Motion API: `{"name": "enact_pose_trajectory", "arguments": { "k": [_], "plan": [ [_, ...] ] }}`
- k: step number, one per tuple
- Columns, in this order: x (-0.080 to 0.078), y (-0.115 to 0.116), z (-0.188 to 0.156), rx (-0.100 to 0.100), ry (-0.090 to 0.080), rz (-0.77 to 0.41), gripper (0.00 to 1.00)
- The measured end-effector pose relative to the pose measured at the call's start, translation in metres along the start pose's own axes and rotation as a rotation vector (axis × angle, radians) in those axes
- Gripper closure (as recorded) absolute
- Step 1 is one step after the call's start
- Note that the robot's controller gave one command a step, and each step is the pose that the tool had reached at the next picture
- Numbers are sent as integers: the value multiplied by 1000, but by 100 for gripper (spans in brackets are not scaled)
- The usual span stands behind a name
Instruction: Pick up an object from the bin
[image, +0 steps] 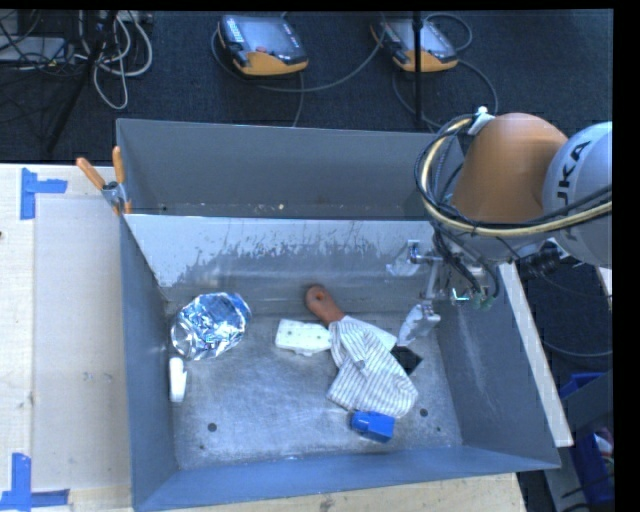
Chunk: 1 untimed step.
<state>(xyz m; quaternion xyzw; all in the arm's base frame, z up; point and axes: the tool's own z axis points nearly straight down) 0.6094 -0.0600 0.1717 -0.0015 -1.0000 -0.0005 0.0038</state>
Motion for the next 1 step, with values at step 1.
{"name": "enact_pose_trajectory", "arguments": {
  "k": [1],
  "plan": [
    [-2,0,-5,1,-7,-1,0]
  ]
}}
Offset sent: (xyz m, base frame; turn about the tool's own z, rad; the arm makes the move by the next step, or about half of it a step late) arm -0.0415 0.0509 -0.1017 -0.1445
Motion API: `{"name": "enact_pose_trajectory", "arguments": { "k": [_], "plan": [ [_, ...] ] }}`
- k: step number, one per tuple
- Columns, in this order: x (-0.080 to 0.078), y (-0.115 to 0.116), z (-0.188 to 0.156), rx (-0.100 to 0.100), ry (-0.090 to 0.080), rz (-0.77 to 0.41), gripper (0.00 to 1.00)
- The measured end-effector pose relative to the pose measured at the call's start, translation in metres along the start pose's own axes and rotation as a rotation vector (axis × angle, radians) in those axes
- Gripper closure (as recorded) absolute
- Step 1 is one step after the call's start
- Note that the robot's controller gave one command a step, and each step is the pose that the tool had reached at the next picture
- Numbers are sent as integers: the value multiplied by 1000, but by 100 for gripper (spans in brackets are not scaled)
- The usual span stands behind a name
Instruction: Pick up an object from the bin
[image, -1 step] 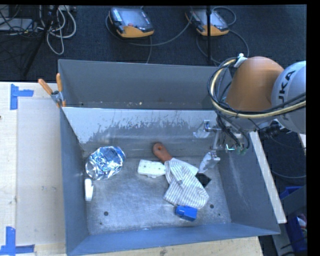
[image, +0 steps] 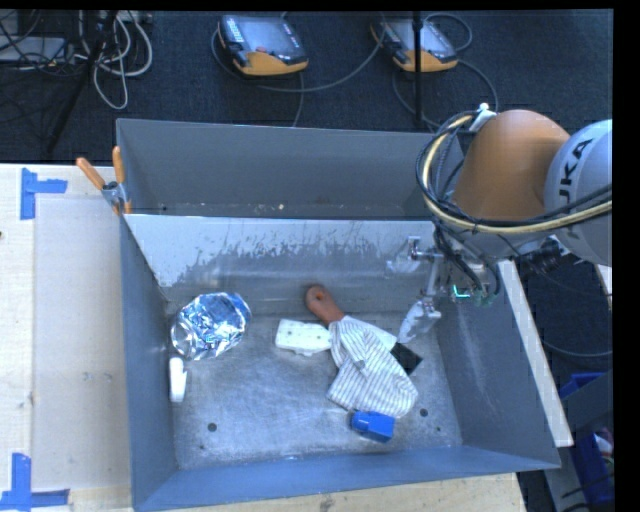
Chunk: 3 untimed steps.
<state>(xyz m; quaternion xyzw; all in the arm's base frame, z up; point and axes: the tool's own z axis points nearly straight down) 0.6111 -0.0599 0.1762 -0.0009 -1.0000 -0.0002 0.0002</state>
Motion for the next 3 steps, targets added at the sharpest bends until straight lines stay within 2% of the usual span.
{"name": "enact_pose_trajectory", "arguments": {
  "k": [1,2,3],
  "plan": [
    [12,15,32,2,-9,-44,0],
    [19,31,91,2,-1,-80,100],
    [19,31,91,2,-1,-81,100]
  ]
}}
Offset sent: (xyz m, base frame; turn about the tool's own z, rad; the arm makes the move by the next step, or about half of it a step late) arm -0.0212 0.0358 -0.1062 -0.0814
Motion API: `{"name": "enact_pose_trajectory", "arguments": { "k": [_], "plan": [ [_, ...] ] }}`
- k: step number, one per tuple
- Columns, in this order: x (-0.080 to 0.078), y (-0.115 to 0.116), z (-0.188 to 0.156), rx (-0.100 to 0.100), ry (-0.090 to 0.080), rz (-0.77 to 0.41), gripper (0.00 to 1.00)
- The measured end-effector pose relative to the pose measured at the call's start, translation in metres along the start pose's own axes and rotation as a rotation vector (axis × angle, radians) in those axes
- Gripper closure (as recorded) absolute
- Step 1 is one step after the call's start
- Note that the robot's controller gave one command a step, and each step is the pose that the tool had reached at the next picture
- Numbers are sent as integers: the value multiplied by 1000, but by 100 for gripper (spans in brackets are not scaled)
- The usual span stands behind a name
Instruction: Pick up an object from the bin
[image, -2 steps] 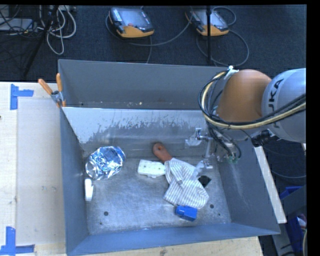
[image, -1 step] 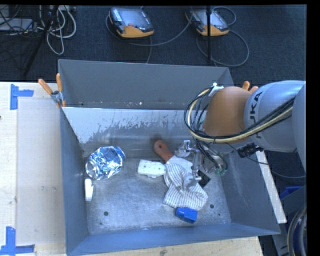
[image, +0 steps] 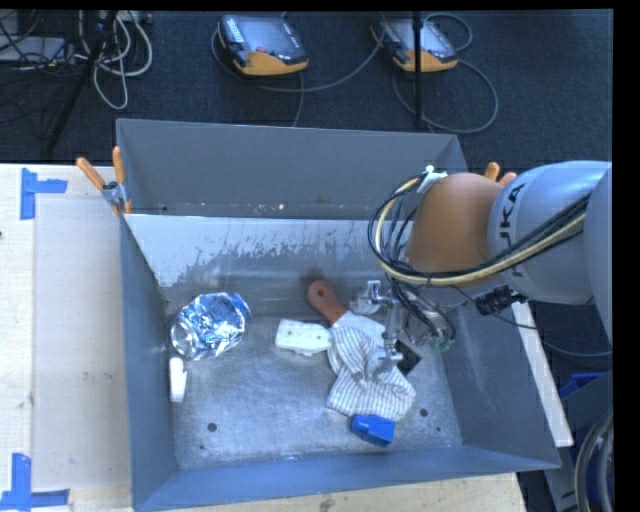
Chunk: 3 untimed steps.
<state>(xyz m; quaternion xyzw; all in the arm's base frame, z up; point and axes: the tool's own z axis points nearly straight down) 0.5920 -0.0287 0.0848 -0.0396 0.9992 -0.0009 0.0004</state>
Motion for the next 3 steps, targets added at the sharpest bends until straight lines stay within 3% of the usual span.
{"name": "enact_pose_trajectory", "arguments": {
  "k": [1,2,3],
  "plan": [
    [0,0,-1,0,1,1,100],
    [0,14,-10,5,-7,-87,100],
    [-5,21,-21,0,-9,-305,100]
  ]
}}
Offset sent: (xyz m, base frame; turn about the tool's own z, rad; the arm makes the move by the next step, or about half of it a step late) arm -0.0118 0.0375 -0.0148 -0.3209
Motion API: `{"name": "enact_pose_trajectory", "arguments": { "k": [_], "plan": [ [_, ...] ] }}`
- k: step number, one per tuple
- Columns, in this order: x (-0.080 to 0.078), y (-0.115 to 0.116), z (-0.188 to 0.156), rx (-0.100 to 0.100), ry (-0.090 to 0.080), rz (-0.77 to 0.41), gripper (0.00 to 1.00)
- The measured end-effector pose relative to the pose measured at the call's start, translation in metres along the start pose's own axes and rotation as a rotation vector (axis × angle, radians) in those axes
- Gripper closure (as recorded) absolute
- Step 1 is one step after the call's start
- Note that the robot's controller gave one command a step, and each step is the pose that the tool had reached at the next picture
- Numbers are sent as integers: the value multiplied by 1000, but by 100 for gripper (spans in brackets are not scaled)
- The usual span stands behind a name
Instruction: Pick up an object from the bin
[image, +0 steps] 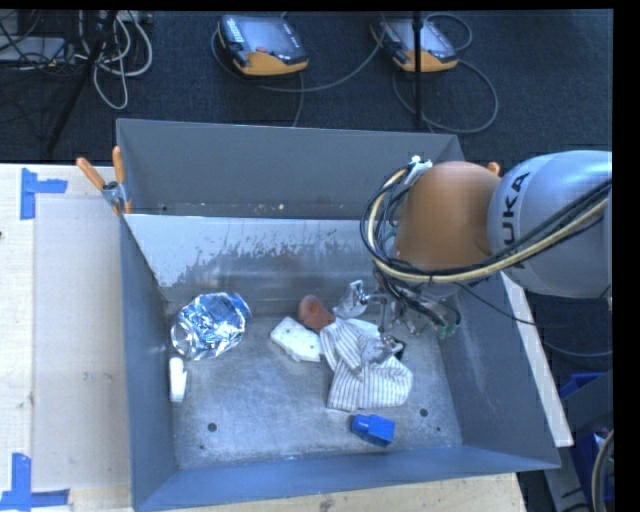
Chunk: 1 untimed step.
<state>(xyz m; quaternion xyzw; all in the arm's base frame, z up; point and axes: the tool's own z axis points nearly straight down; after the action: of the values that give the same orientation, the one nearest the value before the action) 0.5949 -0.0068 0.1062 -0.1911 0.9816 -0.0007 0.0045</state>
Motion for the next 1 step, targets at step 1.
{"name": "enact_pose_trajectory", "arguments": {
  "k": [1],
  "plan": [
    [47,5,-53,-3,8,409,100]
  ]
}}
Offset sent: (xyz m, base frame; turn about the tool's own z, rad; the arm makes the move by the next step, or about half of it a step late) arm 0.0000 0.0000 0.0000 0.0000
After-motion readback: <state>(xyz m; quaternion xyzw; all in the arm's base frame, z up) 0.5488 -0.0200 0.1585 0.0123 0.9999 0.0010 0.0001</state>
